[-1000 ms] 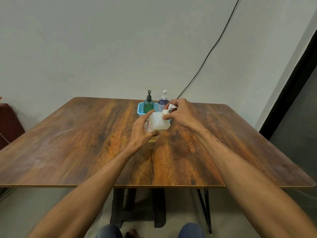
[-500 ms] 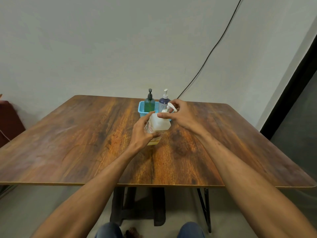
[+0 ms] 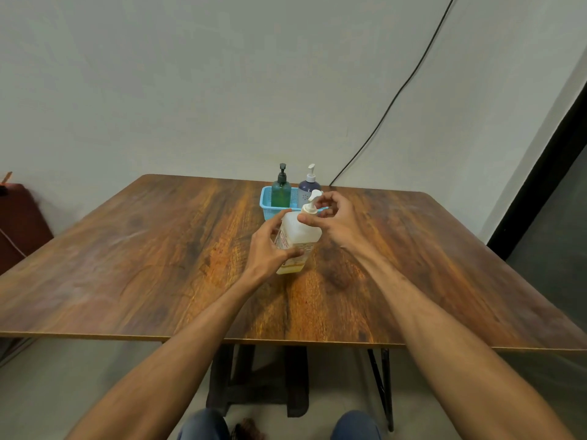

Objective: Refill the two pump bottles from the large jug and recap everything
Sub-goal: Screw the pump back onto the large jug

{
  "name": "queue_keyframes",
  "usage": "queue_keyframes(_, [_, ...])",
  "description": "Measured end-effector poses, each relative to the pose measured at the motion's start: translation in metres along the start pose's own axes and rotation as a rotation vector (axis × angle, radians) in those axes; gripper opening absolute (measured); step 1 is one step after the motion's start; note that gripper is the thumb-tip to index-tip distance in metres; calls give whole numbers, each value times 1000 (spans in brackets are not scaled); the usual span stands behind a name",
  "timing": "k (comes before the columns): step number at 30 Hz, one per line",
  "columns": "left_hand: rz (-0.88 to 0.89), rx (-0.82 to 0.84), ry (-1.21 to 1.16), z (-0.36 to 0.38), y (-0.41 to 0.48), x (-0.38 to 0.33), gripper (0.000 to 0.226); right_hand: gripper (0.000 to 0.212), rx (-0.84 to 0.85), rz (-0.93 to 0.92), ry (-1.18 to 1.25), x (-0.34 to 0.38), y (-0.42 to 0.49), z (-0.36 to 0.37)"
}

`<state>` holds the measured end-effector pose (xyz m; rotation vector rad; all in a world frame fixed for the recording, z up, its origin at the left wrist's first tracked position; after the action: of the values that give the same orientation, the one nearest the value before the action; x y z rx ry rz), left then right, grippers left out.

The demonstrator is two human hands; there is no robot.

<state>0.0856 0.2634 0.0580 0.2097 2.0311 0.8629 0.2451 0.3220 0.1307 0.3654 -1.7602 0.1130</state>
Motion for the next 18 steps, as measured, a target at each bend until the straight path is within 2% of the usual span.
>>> queue_keyframes(5, [-4,11,-15,3,-2,1,88,36,-5,-17,16,-3,2,0])
queue_keyframes(10, [-13,3,-15,4,-6,5,90,49,-19,-10,26,-7,0,6])
queue_keyframes(15, [-18,4,-24,4,-6,5,89,40,-16,-18,-15,-10,5,4])
queue_keyframes(18, [-15,14,-43,7,-9,4,90,45,-42,-13,3,-12,4,7])
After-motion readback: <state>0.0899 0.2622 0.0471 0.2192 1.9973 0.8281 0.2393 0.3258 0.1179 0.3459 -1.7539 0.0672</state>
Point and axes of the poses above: each hand's wrist, its own y-axis towards the middle knuckle, its own z-axis out of the palm, x = y × z, the point moved 5 cm from there along y, towards the middle knuckle, and after that the axes turned 13 degrees about z, right-handed, at the moved point
